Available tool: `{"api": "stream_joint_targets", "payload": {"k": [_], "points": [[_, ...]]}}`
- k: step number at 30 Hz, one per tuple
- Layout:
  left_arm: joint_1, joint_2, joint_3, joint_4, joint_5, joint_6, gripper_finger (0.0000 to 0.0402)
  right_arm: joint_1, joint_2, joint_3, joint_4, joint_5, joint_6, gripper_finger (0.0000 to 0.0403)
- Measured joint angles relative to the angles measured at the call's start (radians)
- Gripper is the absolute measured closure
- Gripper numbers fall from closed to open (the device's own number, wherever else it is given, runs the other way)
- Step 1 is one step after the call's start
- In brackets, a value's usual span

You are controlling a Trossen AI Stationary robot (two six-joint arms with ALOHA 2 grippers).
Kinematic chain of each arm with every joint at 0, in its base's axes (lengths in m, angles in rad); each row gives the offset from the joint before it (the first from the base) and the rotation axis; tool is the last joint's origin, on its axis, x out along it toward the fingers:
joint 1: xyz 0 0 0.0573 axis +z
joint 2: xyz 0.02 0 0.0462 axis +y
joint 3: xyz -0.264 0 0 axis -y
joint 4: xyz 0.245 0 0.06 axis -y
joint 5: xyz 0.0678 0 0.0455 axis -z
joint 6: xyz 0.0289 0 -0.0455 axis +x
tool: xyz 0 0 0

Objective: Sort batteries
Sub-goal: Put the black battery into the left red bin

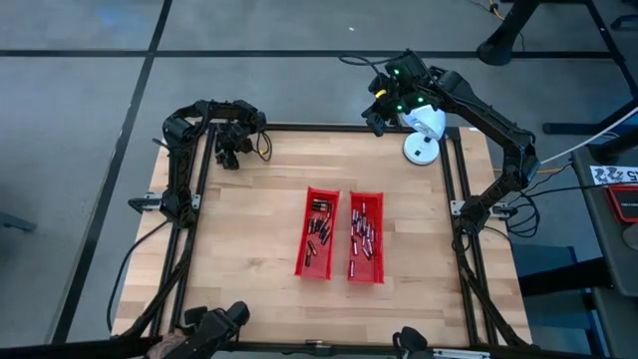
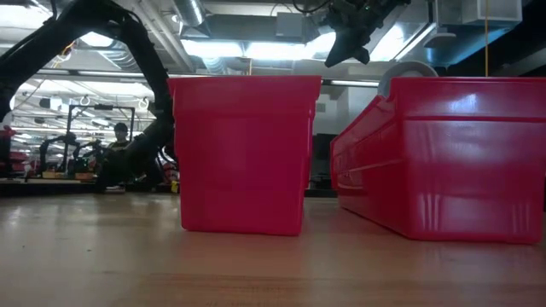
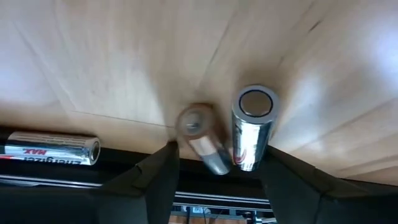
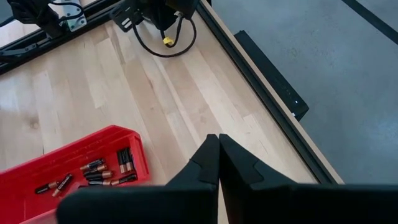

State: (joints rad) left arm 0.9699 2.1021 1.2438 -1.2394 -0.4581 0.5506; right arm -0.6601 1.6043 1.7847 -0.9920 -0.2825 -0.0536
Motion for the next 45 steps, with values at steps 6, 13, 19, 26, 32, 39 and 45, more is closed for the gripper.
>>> {"api": "stream_joint_targets", "payload": {"k": [6,13,19,26,32,39,45], "points": [[0.000,0.000,0.000,-0.007,0.012,-0.027,0.0233,0.000,0.000,0.000,0.000,0.000,0.000,0.0397],[-0.001,0.000,0.000,-0.010,0.010,-0.025,0.0248,0.000,0.000,0.000,0.000,0.000,-0.001,0.0397],[-0.002,0.000,0.000,-0.012,0.010,-0.024,0.0274,0.000,0.000,0.000,0.000,0.000,-0.003,0.0397],[-0.002,0.000,0.000,-0.011,0.006,-0.042,0.0270,0.000,0.000,0.000,0.000,0.000,-0.003,0.0397],[-0.002,0.001,0.000,-0.007,0.002,-0.051,0.0237,0.000,0.000,0.000,0.000,0.000,-0.003,0.0397],[-0.002,0.001,0.000,-0.002,-0.033,-0.056,0.0204,0.000,0.000,0.000,0.000,0.000,-0.003,0.0397],[-0.002,0.003,-0.001,-0.001,-0.089,-0.040,0.0186,0.000,0.000,0.000,0.000,0.000,-0.003,0.0397]]}}
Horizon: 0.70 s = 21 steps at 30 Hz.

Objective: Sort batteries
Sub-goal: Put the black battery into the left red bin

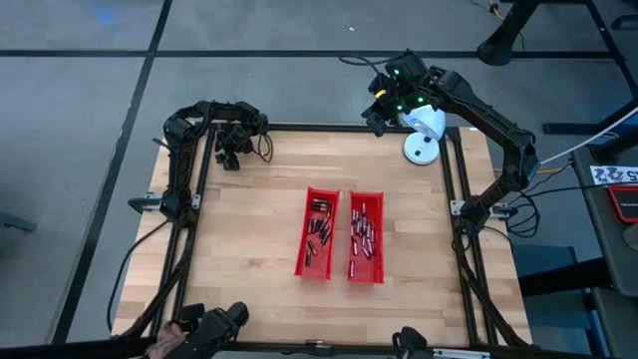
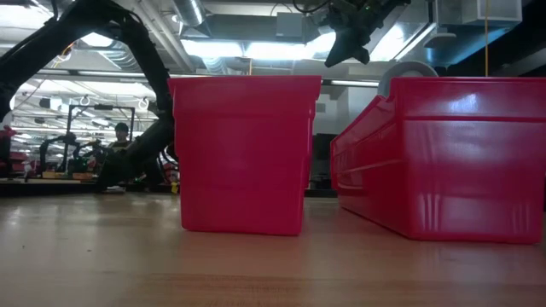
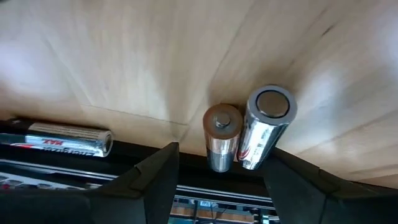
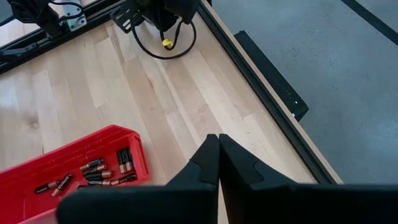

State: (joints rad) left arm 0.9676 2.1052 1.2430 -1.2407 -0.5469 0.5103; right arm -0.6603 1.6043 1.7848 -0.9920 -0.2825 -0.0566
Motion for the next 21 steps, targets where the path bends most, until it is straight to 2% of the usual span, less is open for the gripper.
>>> {"api": "stream_joint_targets", "payload": {"k": [12,21], "points": [[0.001,0.000,0.000,-0.069,-0.027,0.022,0.0185,0.000,0.000,0.000,0.001,0.000,0.000,0.0397],[0.001,0.000,0.000,-0.020,-0.068,0.040,0.0185,0.000,0.000,0.000,0.002,0.000,0.000,0.0397]]}}
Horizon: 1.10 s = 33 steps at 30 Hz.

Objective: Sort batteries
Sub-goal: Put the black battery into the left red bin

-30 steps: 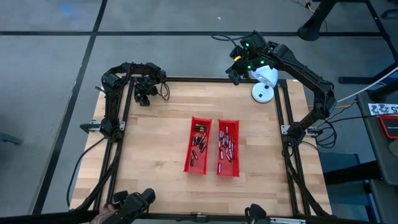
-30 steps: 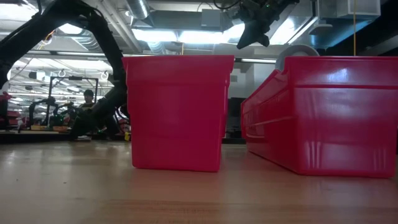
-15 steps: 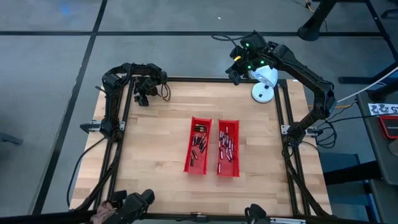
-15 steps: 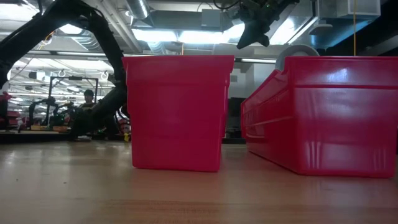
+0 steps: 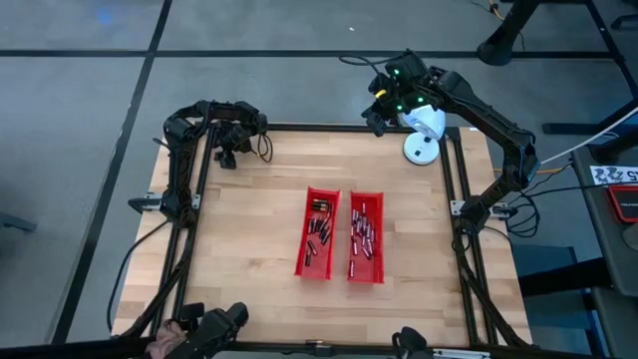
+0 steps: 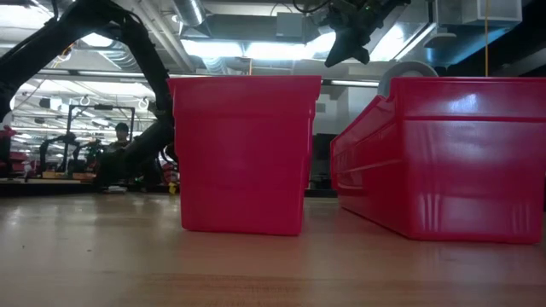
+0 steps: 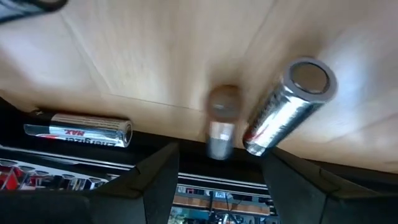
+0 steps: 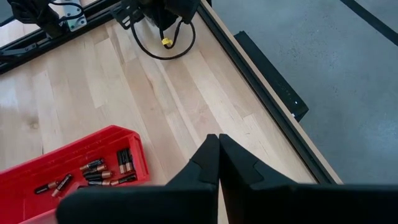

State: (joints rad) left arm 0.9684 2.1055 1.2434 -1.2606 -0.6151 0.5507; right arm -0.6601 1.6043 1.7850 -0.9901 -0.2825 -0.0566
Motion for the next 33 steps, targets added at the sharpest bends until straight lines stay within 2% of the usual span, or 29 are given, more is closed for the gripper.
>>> {"api": "stream_joint_targets", "payload": {"k": [13,23,31,33], "points": [[-0.022,0.055,0.000,-0.008,-0.037,0.033,0.0195,0.000,0.000,0.000,-0.008,-0.029,0.006,0.0397],[-0.037,0.056,-0.001,0.001,-0.031,0.059,0.0260,0.000,0.000,0.000,-0.008,-0.031,0.007,0.0397],[-0.040,0.056,-0.001,0.002,-0.034,0.055,0.0357,0.000,0.000,0.000,-0.008,-0.031,0.007,0.0397],[-0.040,0.056,0.000,-0.002,-0.036,0.049,0.0366,0.000,0.000,0.000,-0.008,-0.031,0.007,0.0397]]}}
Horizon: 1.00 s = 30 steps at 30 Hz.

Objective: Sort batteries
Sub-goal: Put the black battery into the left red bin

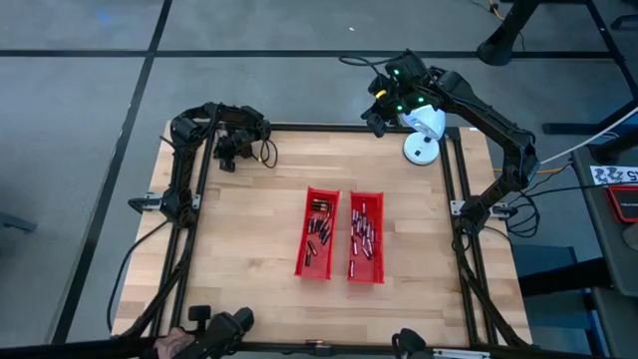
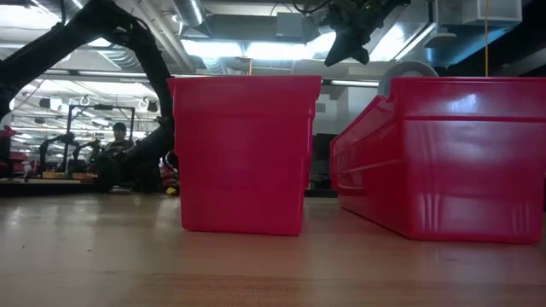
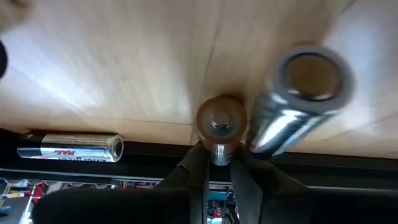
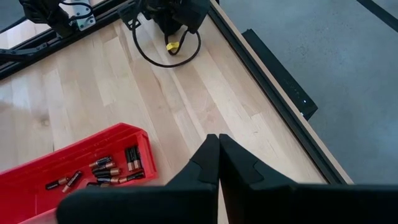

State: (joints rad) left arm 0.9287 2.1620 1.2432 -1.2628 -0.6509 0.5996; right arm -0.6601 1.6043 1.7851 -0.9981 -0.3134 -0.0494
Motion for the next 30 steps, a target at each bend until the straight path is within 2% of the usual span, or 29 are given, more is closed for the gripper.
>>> {"api": "stream_joint_targets", "payload": {"k": [9,23,27,30], "points": [[-0.009,0.002,0.038,-0.025,0.004,-0.075,0.0364,0.000,0.000,0.000,0.000,0.001,-0.010,0.0397],[-0.074,-0.111,0.138,-0.032,0.172,-0.113,0.0364,0.000,0.000,0.000,0.001,-0.002,-0.028,0.0397],[-0.092,-0.158,0.144,-0.035,0.266,-0.115,0.0363,0.000,0.000,0.000,0.000,-0.003,-0.032,0.0397],[-0.111,-0.190,0.144,-0.038,0.404,-0.118,0.0366,0.000,0.000,0.000,0.000,-0.004,-0.033,0.0397]]}}
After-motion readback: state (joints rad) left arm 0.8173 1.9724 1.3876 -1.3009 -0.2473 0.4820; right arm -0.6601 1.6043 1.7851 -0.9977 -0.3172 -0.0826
